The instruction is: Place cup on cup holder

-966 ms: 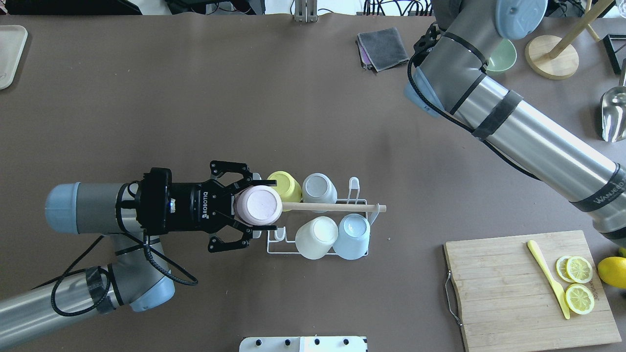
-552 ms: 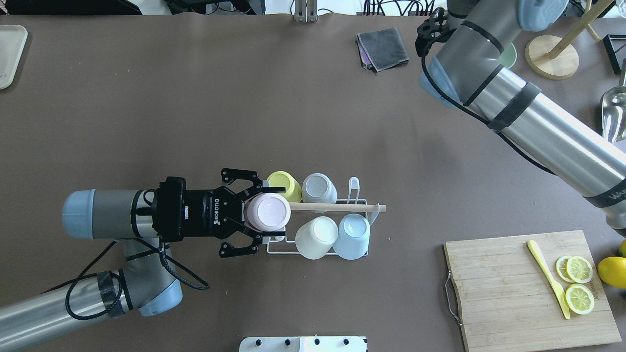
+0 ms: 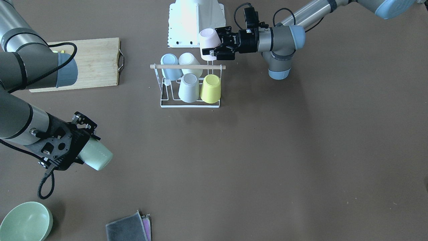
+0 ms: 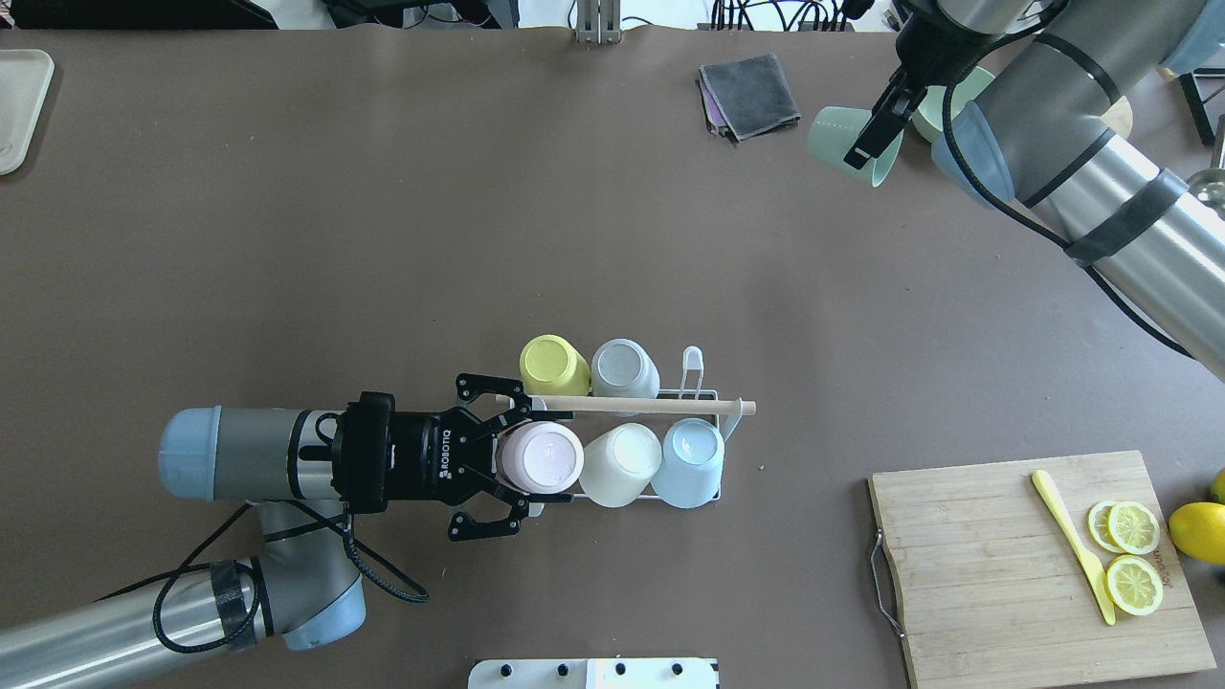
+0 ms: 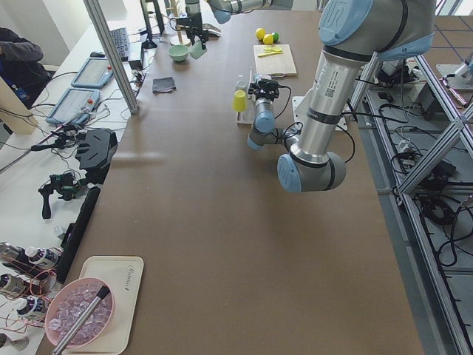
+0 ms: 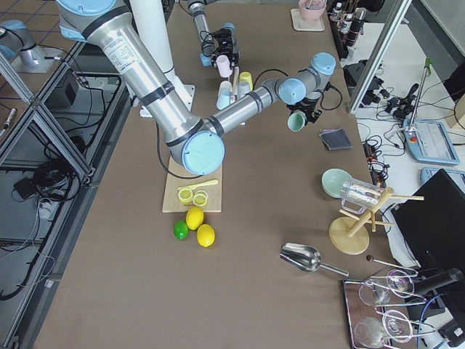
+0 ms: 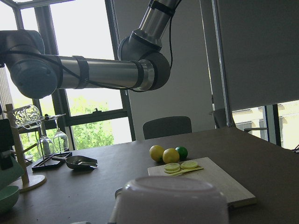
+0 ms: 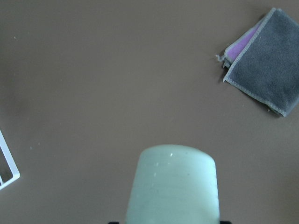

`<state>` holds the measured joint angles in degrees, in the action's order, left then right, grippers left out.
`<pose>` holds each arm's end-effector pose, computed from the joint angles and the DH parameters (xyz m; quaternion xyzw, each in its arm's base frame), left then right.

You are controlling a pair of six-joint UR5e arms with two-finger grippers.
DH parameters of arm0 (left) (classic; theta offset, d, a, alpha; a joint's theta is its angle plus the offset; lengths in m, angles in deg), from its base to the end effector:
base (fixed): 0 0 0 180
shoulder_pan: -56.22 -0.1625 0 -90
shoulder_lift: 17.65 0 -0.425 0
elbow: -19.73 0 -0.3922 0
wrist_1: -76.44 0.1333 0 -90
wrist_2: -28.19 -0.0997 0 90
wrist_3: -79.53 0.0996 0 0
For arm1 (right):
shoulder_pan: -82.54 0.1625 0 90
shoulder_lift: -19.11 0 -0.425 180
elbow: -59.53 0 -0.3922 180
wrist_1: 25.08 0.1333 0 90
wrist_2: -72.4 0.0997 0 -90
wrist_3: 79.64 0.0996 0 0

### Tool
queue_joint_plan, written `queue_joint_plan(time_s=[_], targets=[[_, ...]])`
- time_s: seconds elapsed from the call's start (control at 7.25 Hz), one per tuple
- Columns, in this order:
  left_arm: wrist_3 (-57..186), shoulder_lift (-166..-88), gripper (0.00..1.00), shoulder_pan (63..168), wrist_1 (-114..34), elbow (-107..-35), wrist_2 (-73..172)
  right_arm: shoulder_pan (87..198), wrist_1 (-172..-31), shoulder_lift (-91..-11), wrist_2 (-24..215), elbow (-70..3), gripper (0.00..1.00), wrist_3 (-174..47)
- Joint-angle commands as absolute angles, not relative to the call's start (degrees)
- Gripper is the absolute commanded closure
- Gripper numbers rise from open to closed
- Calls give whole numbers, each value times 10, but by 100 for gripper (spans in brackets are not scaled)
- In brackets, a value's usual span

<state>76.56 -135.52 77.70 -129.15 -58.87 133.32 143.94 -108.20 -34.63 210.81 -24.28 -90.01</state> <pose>0.4998 -0.3120 0.2886 0.7039 0.5726 0.3192 0.2735 -0.2883 -0.6517 0.3016 0.2238 -0.4297 -0.4110 0.7722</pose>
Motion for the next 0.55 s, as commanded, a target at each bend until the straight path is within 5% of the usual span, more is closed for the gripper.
queue_joint_plan(time_s=[0.0,0.41], targets=[[778,-1356,2,777,-1291,-586,1332,1440,-904,-376,2121,-249,47,-759],[775,-1354,2,777,-1293,-592,1333,1439,-706,-377,2102,-249,47,-669]])
